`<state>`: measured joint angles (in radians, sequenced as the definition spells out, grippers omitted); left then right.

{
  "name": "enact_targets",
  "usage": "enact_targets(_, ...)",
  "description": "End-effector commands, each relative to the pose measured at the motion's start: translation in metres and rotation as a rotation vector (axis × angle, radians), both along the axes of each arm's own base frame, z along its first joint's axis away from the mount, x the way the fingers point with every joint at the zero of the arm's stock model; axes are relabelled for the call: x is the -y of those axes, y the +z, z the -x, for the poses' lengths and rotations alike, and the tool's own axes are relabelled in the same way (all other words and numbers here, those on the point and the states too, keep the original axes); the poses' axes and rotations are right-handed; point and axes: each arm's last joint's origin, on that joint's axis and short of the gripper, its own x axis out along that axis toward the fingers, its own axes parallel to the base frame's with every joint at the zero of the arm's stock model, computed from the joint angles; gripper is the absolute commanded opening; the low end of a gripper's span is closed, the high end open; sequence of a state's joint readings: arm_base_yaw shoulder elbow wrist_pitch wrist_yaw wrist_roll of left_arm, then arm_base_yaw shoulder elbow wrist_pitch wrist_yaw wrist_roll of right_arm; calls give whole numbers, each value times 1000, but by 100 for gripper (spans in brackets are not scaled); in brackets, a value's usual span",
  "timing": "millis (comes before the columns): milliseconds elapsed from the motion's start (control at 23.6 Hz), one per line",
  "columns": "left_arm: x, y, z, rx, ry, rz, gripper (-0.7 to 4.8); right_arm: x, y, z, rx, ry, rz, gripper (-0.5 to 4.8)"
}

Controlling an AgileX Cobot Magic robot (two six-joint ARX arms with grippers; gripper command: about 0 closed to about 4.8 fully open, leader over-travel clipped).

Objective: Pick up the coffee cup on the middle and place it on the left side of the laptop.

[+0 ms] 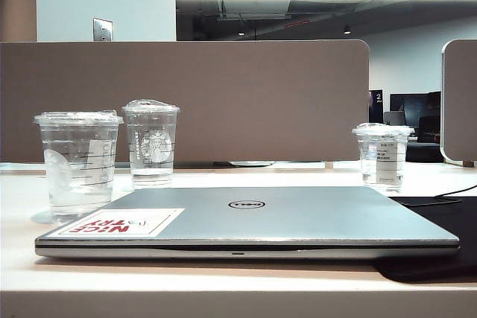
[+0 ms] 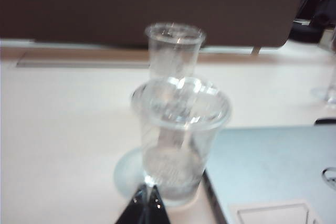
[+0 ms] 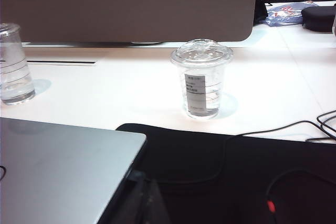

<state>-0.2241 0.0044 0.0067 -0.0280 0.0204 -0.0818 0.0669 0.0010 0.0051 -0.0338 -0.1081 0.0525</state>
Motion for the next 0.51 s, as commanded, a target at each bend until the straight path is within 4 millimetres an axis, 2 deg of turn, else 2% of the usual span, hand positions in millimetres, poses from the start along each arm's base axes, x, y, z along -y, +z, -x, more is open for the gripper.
enact_targets(42,0,-4,0,-41,6,-12,-6,1,0,0,7,-13,0,-5)
enact_targets(508,0,-5,0,-49,5,-8,-5,8,-1,-1,5,-80,0,-5)
